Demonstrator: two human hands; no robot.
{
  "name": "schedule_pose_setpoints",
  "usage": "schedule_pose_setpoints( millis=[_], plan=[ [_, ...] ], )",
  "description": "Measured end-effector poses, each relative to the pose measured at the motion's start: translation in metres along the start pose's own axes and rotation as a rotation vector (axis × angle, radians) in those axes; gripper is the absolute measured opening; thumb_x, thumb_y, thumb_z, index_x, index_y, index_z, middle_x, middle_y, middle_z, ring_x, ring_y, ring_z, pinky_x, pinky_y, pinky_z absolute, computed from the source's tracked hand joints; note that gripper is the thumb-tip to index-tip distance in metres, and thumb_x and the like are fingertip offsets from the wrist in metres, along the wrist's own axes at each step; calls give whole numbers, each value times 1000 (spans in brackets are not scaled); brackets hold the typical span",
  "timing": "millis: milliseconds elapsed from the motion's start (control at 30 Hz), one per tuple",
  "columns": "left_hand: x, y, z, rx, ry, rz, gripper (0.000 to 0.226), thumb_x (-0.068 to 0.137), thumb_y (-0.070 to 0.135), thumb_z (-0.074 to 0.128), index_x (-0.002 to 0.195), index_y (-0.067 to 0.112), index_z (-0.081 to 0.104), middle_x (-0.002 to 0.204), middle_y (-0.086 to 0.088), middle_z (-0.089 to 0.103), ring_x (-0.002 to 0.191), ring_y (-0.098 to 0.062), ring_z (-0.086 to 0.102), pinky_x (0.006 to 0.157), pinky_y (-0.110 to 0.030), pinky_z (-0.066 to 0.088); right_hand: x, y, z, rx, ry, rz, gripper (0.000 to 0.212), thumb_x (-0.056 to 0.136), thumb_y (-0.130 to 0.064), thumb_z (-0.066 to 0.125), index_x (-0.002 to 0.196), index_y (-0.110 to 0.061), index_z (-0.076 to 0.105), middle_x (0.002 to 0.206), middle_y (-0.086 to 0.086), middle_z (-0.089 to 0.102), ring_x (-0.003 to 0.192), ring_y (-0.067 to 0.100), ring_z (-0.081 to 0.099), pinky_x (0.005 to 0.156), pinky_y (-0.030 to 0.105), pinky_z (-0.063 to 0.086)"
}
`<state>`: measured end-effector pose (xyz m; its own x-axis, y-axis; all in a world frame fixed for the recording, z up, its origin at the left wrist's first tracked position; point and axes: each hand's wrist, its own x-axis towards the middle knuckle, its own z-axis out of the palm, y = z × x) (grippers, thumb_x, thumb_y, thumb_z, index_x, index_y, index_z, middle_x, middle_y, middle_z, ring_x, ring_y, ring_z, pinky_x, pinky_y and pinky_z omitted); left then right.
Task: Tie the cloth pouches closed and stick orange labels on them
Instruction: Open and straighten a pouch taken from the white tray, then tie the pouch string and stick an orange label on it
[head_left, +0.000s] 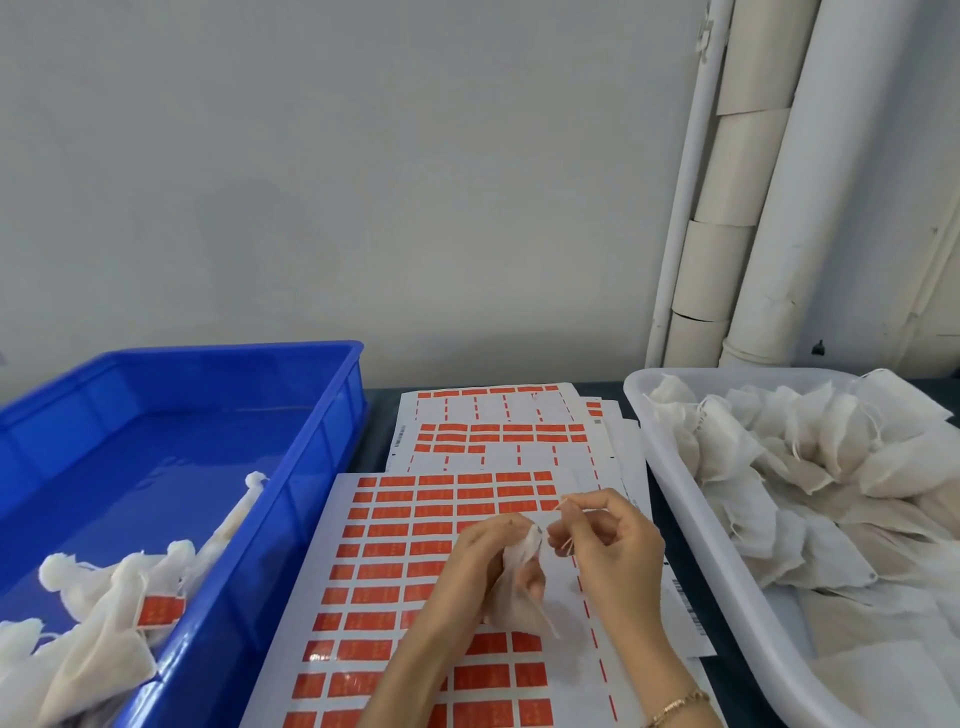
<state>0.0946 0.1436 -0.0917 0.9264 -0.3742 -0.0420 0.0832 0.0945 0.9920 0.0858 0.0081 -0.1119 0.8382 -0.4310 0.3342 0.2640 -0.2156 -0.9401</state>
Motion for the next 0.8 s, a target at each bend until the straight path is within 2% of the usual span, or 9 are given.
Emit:
schedule_pose_setpoints(
  millis=[100, 167, 267, 300, 433, 533, 633, 700, 800],
  plan=[
    [1, -15, -12, 142, -114, -36, 39, 100, 37, 40, 92, 16, 72, 59, 1, 56, 62, -13, 53, 73, -26, 46, 2, 0, -5, 37, 95, 2, 13, 87, -9, 67, 76, -16, 65, 61, -3, 70, 55, 11, 67, 56, 13, 51],
    [3, -13, -12, 244, -153, -65, 47, 101, 43, 34, 95, 19, 74, 63, 5, 59, 66, -11, 55, 76, -24, 44, 3, 1, -8, 44, 132, -8, 13, 88, -10, 66, 76, -17, 64, 61, -3, 70, 56, 11, 67, 57, 12, 50],
    [3, -12, -14, 301, -158, -46, 53, 90, 52, 44, 99, 6, 69, 74, 7, 64, 75, -9, 59, 84, -27, 45, 5, 2, -11, 66, 176, -1, 9, 88, -12, 66, 79, -15, 65, 63, -3, 71, 57, 9, 67, 56, 10, 49],
    [3, -11, -16, 289, -155, -37, 51, 87, 52, 48, 98, 7, 69, 79, 6, 65, 79, -10, 60, 89, -30, 46, 6, 2, -12, 70, 185, 3, 8, 88, -12, 66, 80, -15, 65, 63, -3, 71, 58, 9, 67, 55, 10, 48],
    [2, -9, -22, 161, -88, 35, 36, 82, 56, 59, 94, 25, 74, 104, 5, 70, 105, -16, 61, 98, -35, 46, 8, 6, -12, 20, 176, -5, 9, 87, -12, 67, 79, -16, 67, 61, -5, 70, 56, 8, 67, 53, 8, 47],
    [2, -7, -26, 11, -54, 96, 31, 84, 47, 62, 105, 26, 73, 118, 6, 66, 119, -14, 54, 97, -32, 45, 4, 10, -6, -149, 84, -52, 15, 84, -14, 70, 75, -25, 65, 59, -11, 68, 60, 2, 66, 52, 8, 48],
    [3, -6, -28, -122, -2, 142, 30, 88, 35, 61, 116, 28, 67, 122, 6, 65, 118, -10, 57, 90, -25, 49, -2, 13, 2, -272, -60, -78, 18, 82, -20, 73, 78, -33, 63, 65, -17, 67, 65, -3, 66, 61, 13, 53],
    [3, -9, -27, -45, 84, 171, 33, 89, 33, 62, 122, 31, 63, 119, 11, 65, 114, -7, 58, 86, -20, 50, -5, 13, 5, -301, -169, -95, 18, 82, -24, 72, 80, -38, 61, 70, -20, 67, 68, -3, 66, 65, 15, 56],
    [4, -17, -25, 240, 247, 221, 33, 88, 32, 65, 119, 40, 57, 108, 16, 65, 105, -5, 61, 78, -16, 52, -9, 9, 9, -299, -298, -145, 17, 85, -25, 69, 83, -40, 62, 75, -22, 67, 73, -2, 65, 68, 14, 55]
  ],
)
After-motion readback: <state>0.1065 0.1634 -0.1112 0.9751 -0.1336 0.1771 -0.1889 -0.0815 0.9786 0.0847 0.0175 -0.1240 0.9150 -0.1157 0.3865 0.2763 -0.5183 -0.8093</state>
